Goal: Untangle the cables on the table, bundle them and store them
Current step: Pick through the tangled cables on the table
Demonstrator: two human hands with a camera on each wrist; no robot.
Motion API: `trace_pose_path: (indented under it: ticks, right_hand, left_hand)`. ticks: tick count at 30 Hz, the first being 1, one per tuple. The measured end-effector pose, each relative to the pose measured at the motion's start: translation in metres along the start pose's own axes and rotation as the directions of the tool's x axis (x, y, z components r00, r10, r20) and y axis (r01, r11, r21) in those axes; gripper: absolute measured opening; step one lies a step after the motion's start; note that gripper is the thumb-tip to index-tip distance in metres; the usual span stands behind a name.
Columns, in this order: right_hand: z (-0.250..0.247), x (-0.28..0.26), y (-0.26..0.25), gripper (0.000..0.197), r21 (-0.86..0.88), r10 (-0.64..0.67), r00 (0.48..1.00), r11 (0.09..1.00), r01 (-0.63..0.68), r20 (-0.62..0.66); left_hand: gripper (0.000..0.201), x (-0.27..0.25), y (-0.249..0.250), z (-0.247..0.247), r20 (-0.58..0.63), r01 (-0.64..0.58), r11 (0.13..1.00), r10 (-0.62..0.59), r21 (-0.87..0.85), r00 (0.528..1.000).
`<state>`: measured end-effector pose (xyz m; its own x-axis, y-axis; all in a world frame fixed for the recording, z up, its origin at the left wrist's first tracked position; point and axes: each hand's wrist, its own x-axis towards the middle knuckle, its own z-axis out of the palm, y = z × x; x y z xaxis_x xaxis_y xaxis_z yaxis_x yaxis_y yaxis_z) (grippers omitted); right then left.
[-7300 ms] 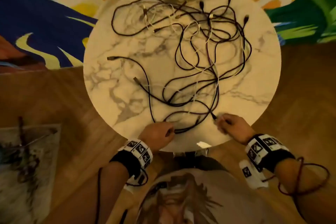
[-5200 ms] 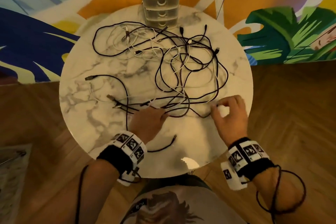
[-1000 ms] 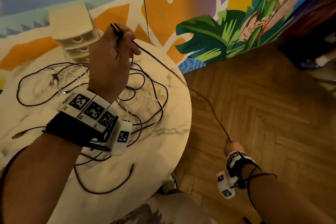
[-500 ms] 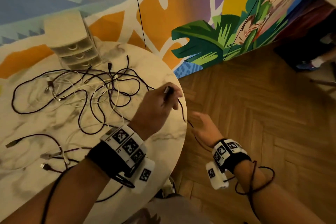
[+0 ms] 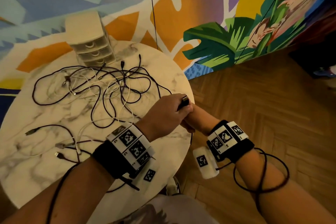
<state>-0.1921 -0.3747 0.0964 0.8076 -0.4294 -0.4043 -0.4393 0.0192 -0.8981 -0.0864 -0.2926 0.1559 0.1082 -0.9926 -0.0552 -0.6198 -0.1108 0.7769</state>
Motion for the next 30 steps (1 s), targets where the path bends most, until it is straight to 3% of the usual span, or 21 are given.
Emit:
trace_pose_path:
  ticks: [5, 9, 12, 15, 17, 20, 22, 24, 25, 27, 29, 30]
  right_hand:
    - [0.003, -0.007, -0.016, 0.042, -0.035, 0.07, 0.997, 0.997, -0.072, -0.03]
    - [0.006, -0.013, -0.021, 0.03, -0.134, 0.044, 0.998, 0.99, -0.05, -0.047]
    - [0.011, -0.015, -0.028, 0.033, -0.212, 0.056, 0.995, 0.975, -0.072, -0.082]
    - [0.019, -0.012, -0.031, 0.02, -0.325, 0.064, 0.996, 0.942, -0.08, -0.059]
    - [0.029, -0.004, -0.029, 0.018, -0.364, 0.037, 0.997, 0.929, -0.059, -0.066]
    - [0.046, 0.012, -0.019, 0.019, -0.226, 0.025, 0.997, 0.973, -0.04, -0.069]
    - [0.062, 0.025, -0.012, 0.024, -0.124, 0.05, 0.998, 0.991, -0.055, -0.041]
    - [0.08, 0.034, -0.007, 0.027, -0.04, 0.078, 0.997, 0.996, -0.078, -0.003]
    - [0.087, 0.038, -0.004, 0.026, -0.005, 0.083, 0.997, 0.997, -0.083, 0.004]
    - [0.099, 0.042, 0.001, 0.024, 0.014, 0.089, 0.996, 0.996, -0.089, 0.004]
    - [0.107, 0.043, 0.008, 0.023, -0.006, 0.096, 0.995, 0.995, -0.096, 0.004]
    - [0.108, 0.043, 0.012, 0.024, -0.009, 0.1, 0.995, 0.995, -0.101, -0.002]
  left_hand:
    - [0.011, -0.002, 0.002, -0.01, -0.153, -0.058, 0.998, 0.06, 0.017, 0.986]
    - [0.016, -0.005, 0.003, -0.003, -0.081, -0.078, 0.988, 0.09, 0.13, 0.993]
    - [0.019, -0.008, -0.001, 0.0, -0.074, -0.051, 0.987, 0.063, 0.155, 0.995]
    - [0.017, -0.017, -0.008, -0.004, -0.072, -0.011, 0.995, 0.018, 0.103, 0.997]
    - [0.021, -0.029, -0.017, -0.011, -0.063, 0.034, 0.999, -0.036, -0.031, 0.997]
    - [0.03, -0.053, -0.048, -0.025, -0.14, 0.134, 0.982, -0.152, -0.133, 0.978]
    - [0.024, -0.068, -0.088, -0.031, -0.121, 0.285, 0.958, -0.279, 0.039, 0.953]
    - [0.032, -0.084, -0.126, -0.024, 0.093, 0.409, 0.828, -0.475, 0.384, 0.875]
    - [0.036, -0.091, -0.139, -0.017, 0.201, 0.389, 0.752, -0.559, 0.532, 0.804]
    - [0.046, -0.108, -0.157, 0.007, 0.298, 0.296, 0.632, -0.661, 0.716, 0.689]
    - [0.047, -0.126, -0.168, 0.031, 0.305, 0.281, 0.594, -0.695, 0.753, 0.651]
    - [0.041, -0.132, -0.17, 0.041, 0.293, 0.297, 0.6, -0.69, 0.742, 0.662]
